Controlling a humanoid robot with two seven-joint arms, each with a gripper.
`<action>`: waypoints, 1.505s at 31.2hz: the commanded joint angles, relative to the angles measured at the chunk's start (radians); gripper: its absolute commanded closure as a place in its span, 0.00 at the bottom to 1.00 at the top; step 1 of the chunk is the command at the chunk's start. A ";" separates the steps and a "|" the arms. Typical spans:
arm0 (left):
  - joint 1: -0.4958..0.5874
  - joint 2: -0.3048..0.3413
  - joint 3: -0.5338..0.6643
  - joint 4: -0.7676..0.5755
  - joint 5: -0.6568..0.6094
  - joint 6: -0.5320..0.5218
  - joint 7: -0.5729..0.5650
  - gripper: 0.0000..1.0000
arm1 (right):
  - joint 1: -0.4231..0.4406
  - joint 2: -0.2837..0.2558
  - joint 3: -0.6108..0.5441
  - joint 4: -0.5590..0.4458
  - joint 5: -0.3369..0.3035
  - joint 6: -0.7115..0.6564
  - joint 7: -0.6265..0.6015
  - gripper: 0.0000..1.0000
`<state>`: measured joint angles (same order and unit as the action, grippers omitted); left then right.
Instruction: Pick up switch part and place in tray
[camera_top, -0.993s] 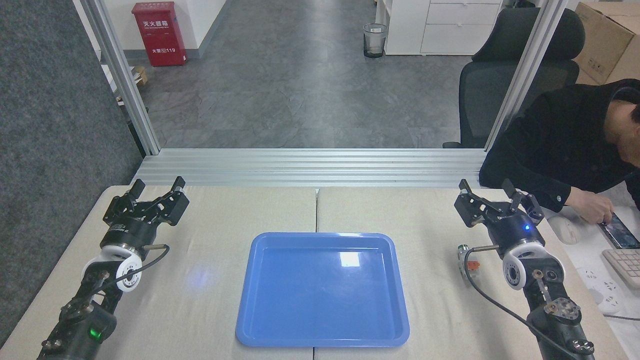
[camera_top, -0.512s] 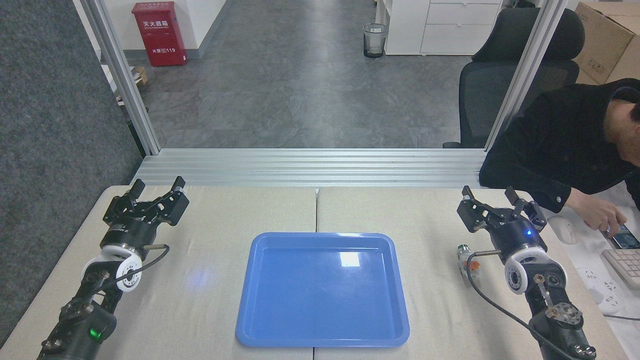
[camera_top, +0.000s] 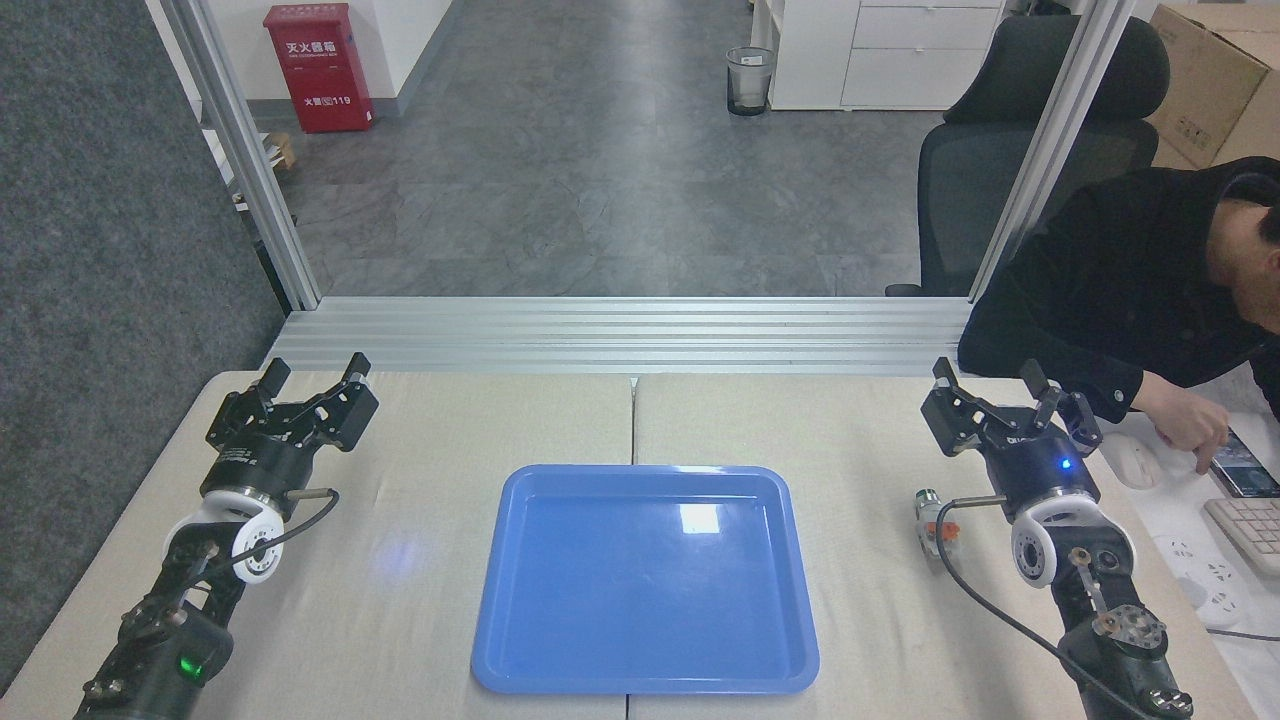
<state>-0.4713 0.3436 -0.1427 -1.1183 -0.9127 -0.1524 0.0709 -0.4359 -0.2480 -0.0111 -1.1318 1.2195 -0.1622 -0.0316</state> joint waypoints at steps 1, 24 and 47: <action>-0.001 0.000 0.000 0.002 0.000 0.001 0.000 0.00 | 0.000 0.001 -0.021 0.000 0.000 -0.002 -0.008 0.01; -0.001 0.000 0.000 0.000 0.000 0.001 0.000 0.00 | -0.003 0.001 -0.016 0.000 0.000 -0.042 0.070 0.01; -0.001 0.000 0.000 0.000 0.000 -0.001 0.000 0.00 | -0.001 0.003 -0.015 0.000 0.002 0.006 0.065 0.02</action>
<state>-0.4717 0.3436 -0.1427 -1.1183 -0.9127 -0.1524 0.0709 -0.4383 -0.2469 -0.0007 -1.1321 1.2207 -0.1623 0.0327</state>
